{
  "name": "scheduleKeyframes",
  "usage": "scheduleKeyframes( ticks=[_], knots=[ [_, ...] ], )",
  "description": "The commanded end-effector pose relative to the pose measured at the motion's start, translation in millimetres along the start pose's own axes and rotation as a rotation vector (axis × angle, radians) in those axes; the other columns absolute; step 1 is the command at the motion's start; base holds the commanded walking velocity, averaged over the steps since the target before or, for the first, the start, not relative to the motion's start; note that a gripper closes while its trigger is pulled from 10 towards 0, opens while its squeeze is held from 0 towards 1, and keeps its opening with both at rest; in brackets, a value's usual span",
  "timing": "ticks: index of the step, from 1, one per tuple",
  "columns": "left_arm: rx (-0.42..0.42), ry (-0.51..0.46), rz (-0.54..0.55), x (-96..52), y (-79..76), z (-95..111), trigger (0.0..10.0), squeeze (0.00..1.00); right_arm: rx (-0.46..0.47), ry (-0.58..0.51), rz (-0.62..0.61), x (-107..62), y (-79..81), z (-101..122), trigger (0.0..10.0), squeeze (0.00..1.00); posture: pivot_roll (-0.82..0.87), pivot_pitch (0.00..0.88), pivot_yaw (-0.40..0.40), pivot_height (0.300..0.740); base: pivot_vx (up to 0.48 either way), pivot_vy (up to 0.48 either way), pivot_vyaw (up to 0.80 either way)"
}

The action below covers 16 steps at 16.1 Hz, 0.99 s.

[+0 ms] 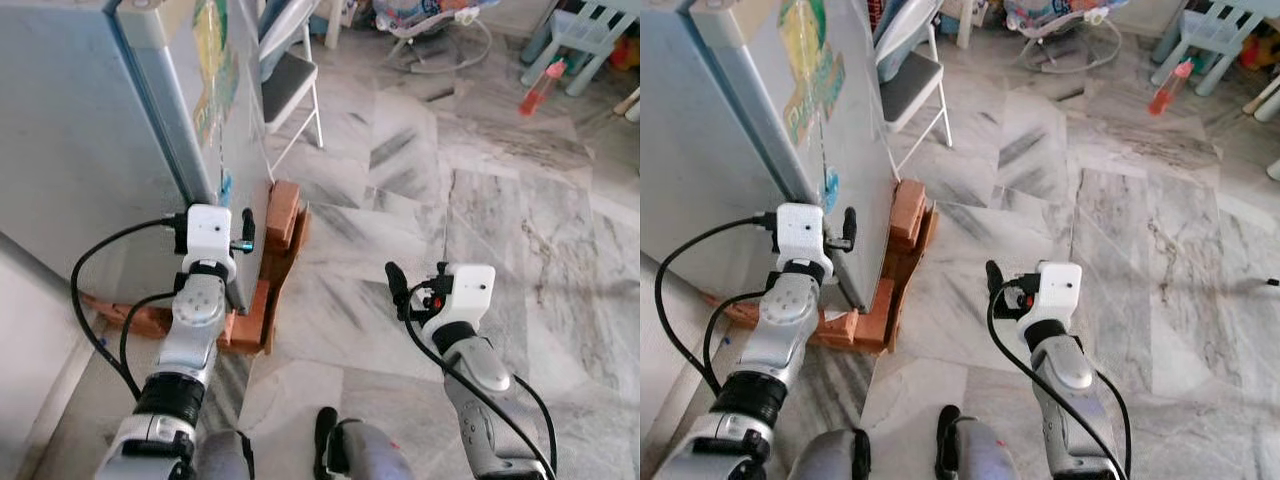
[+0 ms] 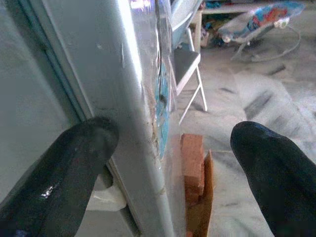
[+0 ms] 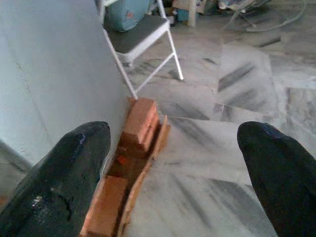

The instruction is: Restocking fridge

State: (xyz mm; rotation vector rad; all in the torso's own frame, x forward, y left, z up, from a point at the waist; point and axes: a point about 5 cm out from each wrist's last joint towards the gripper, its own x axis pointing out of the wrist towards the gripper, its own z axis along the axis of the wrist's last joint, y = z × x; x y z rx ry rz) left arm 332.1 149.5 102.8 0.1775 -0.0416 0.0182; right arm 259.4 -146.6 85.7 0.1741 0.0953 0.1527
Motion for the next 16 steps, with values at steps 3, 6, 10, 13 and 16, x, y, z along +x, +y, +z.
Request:
scheduleKeyframes(
  ticks=[3, 6, 10, 13, 16],
  knots=[
    [0.007, 0.028, 0.033, 3.7, 5.9, -5, 10.0, 0.0, 0.035, 0.005, 0.053, -5.4, 6.4, 2, 10.0, 0.0, 0.06, 0.207, -0.079, 0.74, 0.0, 0.0, 0.0],
    [0.031, 0.045, 0.095, 8.1, 15.8, -6, 10.0, 0.0, 0.062, 0.045, 0.111, -12.8, 10.5, -1, 10.0, 0.0, 0.06, 0.207, -0.077, 0.74, 0.0, 0.0, 0.0],
    [0.05, 0.028, 0.088, 8.6, 14.5, -6, 10.0, 0.0, 0.067, 0.056, 0.096, -11.2, 8.0, -2, 10.0, 0.0, 0.06, 0.207, -0.076, 0.74, 0.0, 0.0, 0.0],
    [0.047, 0.03, 0.107, 8.0, 15.3, -7, 10.0, 0.0, 0.069, 0.061, 0.102, -10.3, 9.0, -3, 10.0, 0.0, 0.07, 0.206, -0.075, 0.74, 0.0, 0.0, 0.0],
    [-0.006, -0.027, -0.011, 12.7, -6.4, 5, 10.0, 0.0, 0.072, 0.068, 0.109, -9.4, 10.1, -4, 10.0, 0.0, 0.07, 0.206, -0.076, 0.74, 0.0, 0.0, 0.0]
  ],
)
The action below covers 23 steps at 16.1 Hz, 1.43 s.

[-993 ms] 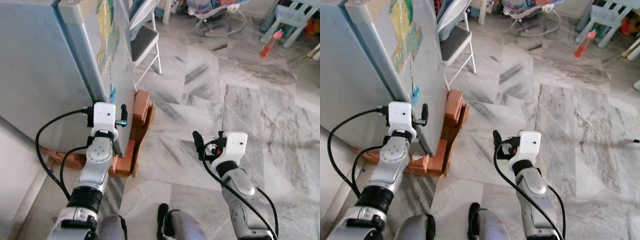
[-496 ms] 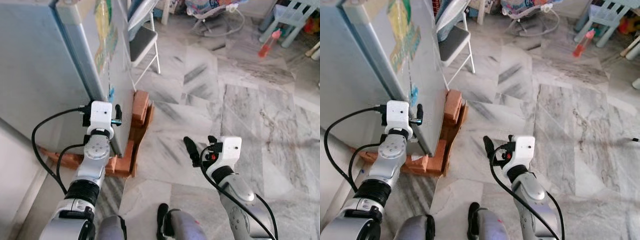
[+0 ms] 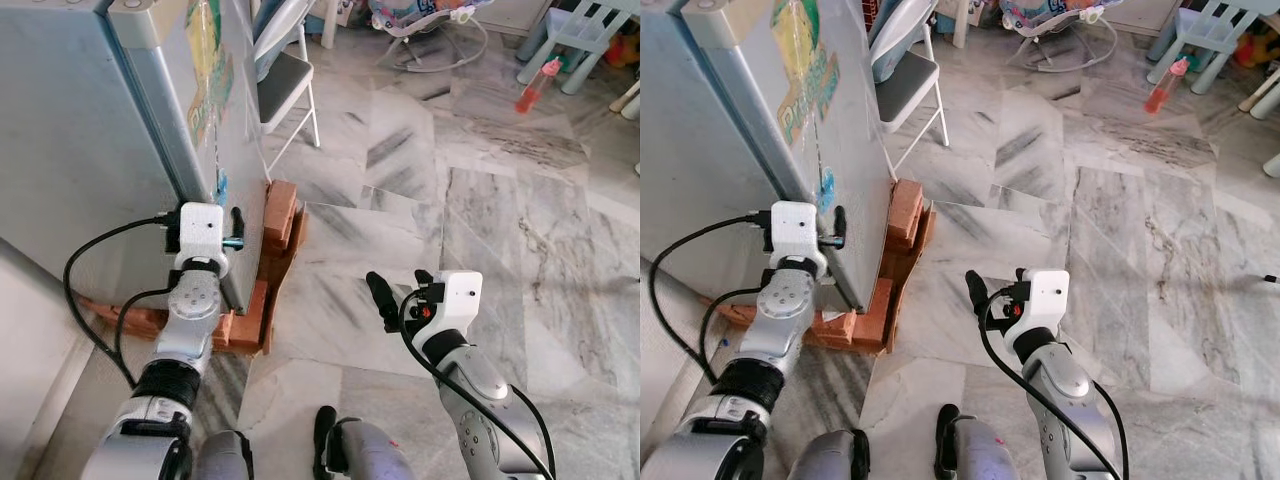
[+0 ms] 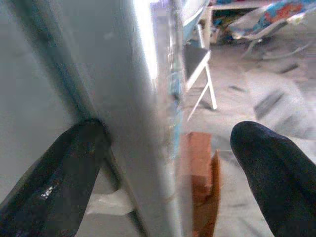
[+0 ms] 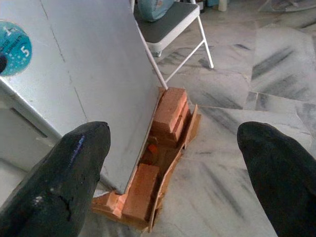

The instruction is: Restocking fridge

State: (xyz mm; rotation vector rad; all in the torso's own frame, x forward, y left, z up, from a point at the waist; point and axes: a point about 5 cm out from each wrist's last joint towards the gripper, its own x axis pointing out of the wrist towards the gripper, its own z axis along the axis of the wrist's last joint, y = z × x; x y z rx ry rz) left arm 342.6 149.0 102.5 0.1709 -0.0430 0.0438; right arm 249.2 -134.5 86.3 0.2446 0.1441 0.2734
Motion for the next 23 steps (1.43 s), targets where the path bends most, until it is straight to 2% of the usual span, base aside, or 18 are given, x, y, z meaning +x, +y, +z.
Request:
scheduleKeyframes(
  ticks=[1, 2, 3, 5, 6, 8, 9, 10, 11, 12, 13, 14, 15, 17, 18, 20, 22, 23],
  knots=[
    [0.021, -0.034, -0.062, 4.4, -11.7, 9, 10.0, 0.0, 0.006, 0.021, -0.004, -1.3, -2.8, -2, 10.0, 0.0, 0.07, 0.201, -0.081, 0.74, 0.0, 0.0, 0.0],
    [0.064, -0.017, -0.1, 10.4, -22.6, 12, 10.0, 0.0, -0.006, 0.124, 0.042, -5.5, -2.8, -11, 10.0, 0.0, 0.08, 0.201, -0.084, 0.74, 0.0, 0.0, 0.0],
    [0.079, -0.024, -0.129, 14.5, -29.7, 17, 10.0, 0.0, -0.009, 0.17, 0.061, -10.4, -4.4, -15, 10.0, 0.0, 0.09, 0.2, -0.086, 0.74, 0.0, 0.0, 0.0],
    [0.062, -0.099, -0.284, 22.9, -62.0, 45, 10.0, 0.0, -0.033, 0.281, 0.107, -30.1, -13.3, -26, 10.0, 0.0, 0.08, 0.197, -0.089, 0.74, 0.0, 0.0, 0.0],
    [0.073, -0.144, -0.439, 13.8, -99.1, 57, 10.0, 0.0, -0.041, 0.344, 0.152, -39.4, -15.7, -31, 10.0, 0.0, 0.09, 0.198, -0.093, 0.74, 0.0, 0.0, 0.0],
    [0.006, -0.281, -0.758, -29.9, -174.7, 87, 10.0, 0.0, -0.046, 0.457, 0.245, -56.0, -15.5, -41, 10.0, 0.0, 0.09, 0.19, -0.091, 0.74, 0.0, 0.0, 0.0],
    [-0.014, -0.308, -0.804, -39.3, -186.1, 93, 10.0, 0.0, -0.045, 0.472, 0.265, -58.9, -14.9, -42, 10.0, 0.0, 0.09, 0.189, -0.09, 0.74, 0.0, 0.0, 0.0],
    [-0.101, -0.342, -0.907, -59.2, -208.5, 108, 10.0, 0.0, -0.022, 0.488, 0.291, -63.0, -15.0, -42, 10.0, 0.0, 0.08, 0.188, -0.088, 0.74, 0.0, 0.0, 0.0],
    [-0.129, -0.346, -0.92, -61.7, -211.6, 112, 10.0, 0.0, -0.02, 0.491, 0.301, -63.7, -15.1, -41, 10.0, 0.0, 0.08, 0.189, -0.088, 0.74, 0.0, 0.0, 0.0],
    [-0.132, -0.349, -0.888, -55.6, -207.5, 113, 10.0, 0.0, -0.023, 0.488, 0.309, -63.3, -15.2, -40, 10.0, 0.0, 0.08, 0.187, -0.087, 0.74, 0.0, 0.0, 0.0],
    [-0.122, -0.318, -0.804, -40.1, -192.3, 106, 10.0, 0.0, -0.029, 0.488, 0.317, -62.3, -14.0, -39, 10.0, 0.0, 0.08, 0.186, -0.086, 0.74, 0.0, 0.0, 0.0],
    [-0.117, -0.295, -0.72, -26.8, -174.0, 100, 10.0, 0.0, -0.033, 0.488, 0.323, -61.8, -13.2, -39, 10.0, 0.0, 0.08, 0.186, -0.086, 0.74, 0.0, 0.0, 0.0],
    [-0.113, -0.284, -0.619, -13.5, -145.2, 94, 10.0, 0.0, -0.027, 0.484, 0.332, -61.9, -12.5, -38, 10.0, 0.0, 0.08, 0.186, -0.086, 0.74, 0.0, 0.0, 0.0],
    [-0.076, -0.263, -0.523, -4.3, -116.5, 82, 10.0, 0.0, -0.023, 0.463, 0.348, -60.7, -10.8, -36, 10.0, 0.0, 0.09, 0.186, -0.08, 0.74, 0.0, 0.0, 0.0],
    [-0.073, -0.22, -0.458, -1.4, -100.6, 69, 10.0, 0.0, -0.039, 0.43, 0.354, -58.2, -8.6, -33, 10.0, 0.0, 0.09, 0.186, -0.079, 0.74, 0.0, 0.0, 0.0],
    [-0.086, -0.139, -0.372, -6.6, -74.8, 42, 10.0, 0.0, -0.078, 0.345, 0.327, -49.6, -5.4, -25, 10.0, 0.0, 0.09, 0.185, -0.074, 0.74, 0.0, 0.0, 0.0],
    [-0.113, -0.108, -0.28, -18.3, -56.4, 27, 10.0, 0.0, -0.172, 0.228, 0.124, -36.3, -18.1, -15, 10.0, 0.0, 0.09, 0.182, -0.068, 0.74, 0.0, -0.384, 0.0],
    [-0.101, -0.093, -0.251, -29.5, -45.4, 19, 10.0, 0.0, -0.177, 0.093, 0.006, -28.3, -27.4, 1, 10.0, 0.0, 0.09, 0.181, -0.068, 0.74, 0.0, -0.428, 0.0]
  ],
)
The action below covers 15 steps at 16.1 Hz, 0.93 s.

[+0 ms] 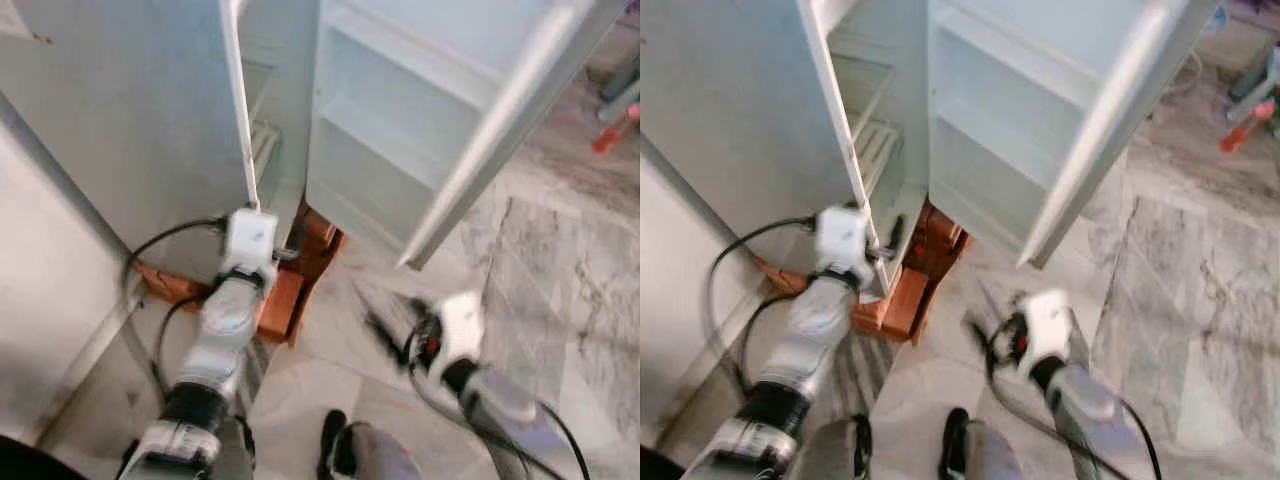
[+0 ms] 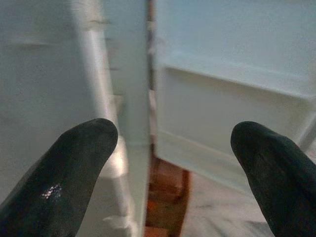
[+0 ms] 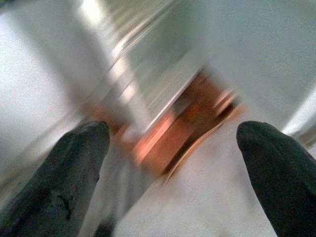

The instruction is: Restocking fridge

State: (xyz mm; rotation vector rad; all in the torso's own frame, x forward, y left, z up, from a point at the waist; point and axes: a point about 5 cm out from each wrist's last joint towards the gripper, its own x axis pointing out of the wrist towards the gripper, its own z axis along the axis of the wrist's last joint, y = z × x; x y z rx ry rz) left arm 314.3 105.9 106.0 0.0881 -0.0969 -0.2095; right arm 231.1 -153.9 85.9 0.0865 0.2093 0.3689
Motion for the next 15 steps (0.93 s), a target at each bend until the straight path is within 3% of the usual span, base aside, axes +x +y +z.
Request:
scheduleKeyframes(
  ticks=[1, 3, 6, 9, 12, 15],
  knots=[
    [0.016, -0.012, 0.006, -7.7, 0.6, 2, 10.0, 0.0, -0.013, -0.078, -0.131, -4.4, -19.3, 9, 10.0, 0.0, 0.1, 0.18, -0.068, 0.74, 0.0, -0.439, 0.0],
    [0.03, 0.022, 0.023, -20.8, 8.3, -5, 10.0, 0.0, -0.075, -0.174, -0.167, -1.8, -24.0, 21, 10.0, 0.0, 0.1, 0.179, -0.066, 0.74, 0.0, -0.435, 0.0],
    [0.054, 0.046, 0.033, -31.5, 16.6, -9, 10.0, 0.0, -0.015, -0.157, -0.18, 3.2, -27.9, 17, 10.0, 0.0, 0.11, 0.179, -0.074, 0.74, 0.0, -0.434, 0.0],
    [0.059, 0.058, 0.038, -32.1, 15.8, -8, 10.0, 0.0, -0.049, -0.159, -0.208, 5.1, -31.1, 16, 10.0, 0.0, 0.11, 0.18, -0.072, 0.74, 0.0, -0.435, 0.0],
    [0.052, 0.076, 0.009, -36.8, 5.5, -12, 10.0, 0.0, -0.113, -0.105, -0.115, -2.3, -31.0, 11, 10.0, 0.0, 0.09, 0.184, -0.071, 0.74, 0.0, -0.454, 0.0],
    [0.054, 0.092, 0.024, -37.6, 8.0, -13, 10.0, 0.0, -0.16, -0.084, -0.064, -2.2, -30.2, 17, 10.0, 0.0, 0.08, 0.183, -0.07, 0.74, 0.084, -0.416, 0.0]
  ],
)
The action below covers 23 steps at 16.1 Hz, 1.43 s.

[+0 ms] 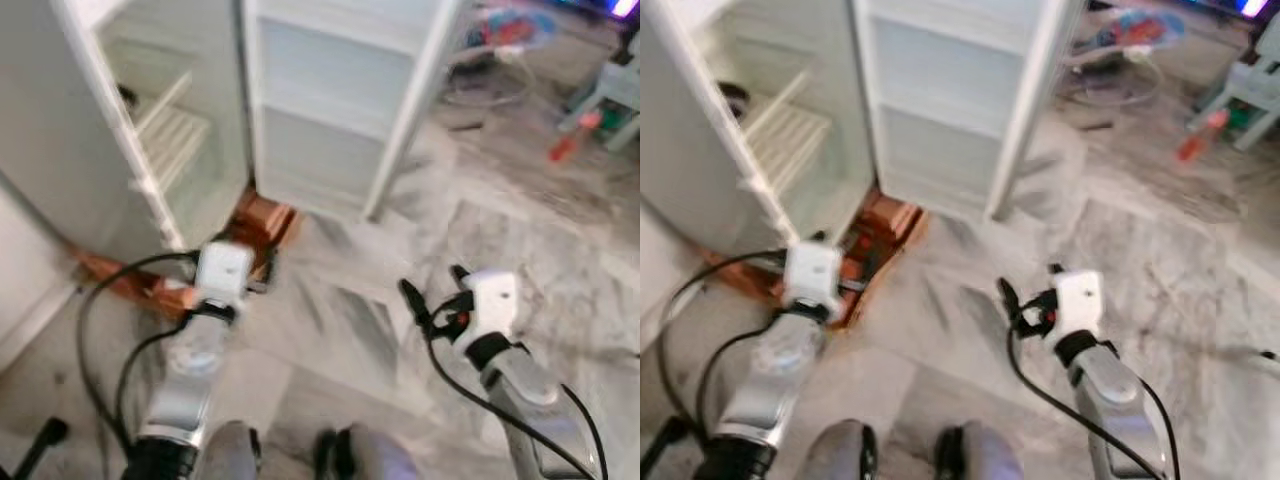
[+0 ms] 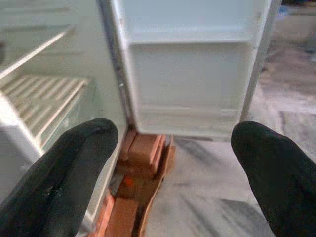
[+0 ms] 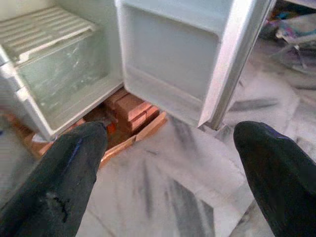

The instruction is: Restocking fridge

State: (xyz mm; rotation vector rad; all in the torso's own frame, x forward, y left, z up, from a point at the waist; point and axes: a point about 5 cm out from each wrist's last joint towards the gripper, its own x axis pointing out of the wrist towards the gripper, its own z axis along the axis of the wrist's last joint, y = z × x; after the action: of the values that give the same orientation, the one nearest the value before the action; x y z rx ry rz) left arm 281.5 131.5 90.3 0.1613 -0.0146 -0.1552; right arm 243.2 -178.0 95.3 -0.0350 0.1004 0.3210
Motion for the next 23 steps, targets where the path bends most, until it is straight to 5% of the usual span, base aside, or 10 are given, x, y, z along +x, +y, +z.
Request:
scheduleKeyframes(
  ticks=[1, 3, 4, 8, 11, 23],
  knots=[
    [-0.013, 0.005, -0.017, -0.7, -8.3, 1, 10.0, 0.0, -0.023, 0.025, -0.009, -5.2, -3.0, -3, 10.0, 0.0, 0.08, 0.18, -0.077, 0.74, 0.262, -0.401, 0.0],
    [-0.013, 0.015, 0.005, -7.7, -5.2, 1, 10.0, 0.0, -0.019, 0.033, -0.04, -10.7, 1.6, -12, 10.0, 0.0, 0.09, 0.185, -0.074, 0.74, 0.285, -0.382, 0.0],
    [0.005, 0.029, 0.028, -16.5, 1.5, 1, 10.0, 0.0, 0.065, -0.009, -0.123, -5.9, 3.6, -6, 10.0, 0.0, 0.1, 0.19, -0.068, 0.74, 0.3, -0.371, 0.0],
    [0.038, 0.055, 0.051, -26.7, 13.8, -2, 10.0, 0.0, 0.053, -0.132, -0.232, 13.2, 5.6, 20, 10.0, 0.0, 0.11, 0.209, -0.058, 0.74, 0.303, -0.368, 0.0],
    [0.025, 0.067, 0.044, -20.5, 6.8, -3, 10.0, 0.0, 0.026, -0.168, -0.204, 26.0, 7.9, 32, 10.0, 0.0, 0.1, 0.203, -0.07, 0.74, 0.306, -0.366, 0.0],
    [0.012, 0.078, 0.027, -10.5, -3.6, -3, 10.0, 0.0, 0.067, -0.179, -0.23, 31.8, 13.6, 31, 10.0, 0.0, 0.1, 0.168, -0.088, 0.74, 0.283, -0.331, 0.0]
  ],
)
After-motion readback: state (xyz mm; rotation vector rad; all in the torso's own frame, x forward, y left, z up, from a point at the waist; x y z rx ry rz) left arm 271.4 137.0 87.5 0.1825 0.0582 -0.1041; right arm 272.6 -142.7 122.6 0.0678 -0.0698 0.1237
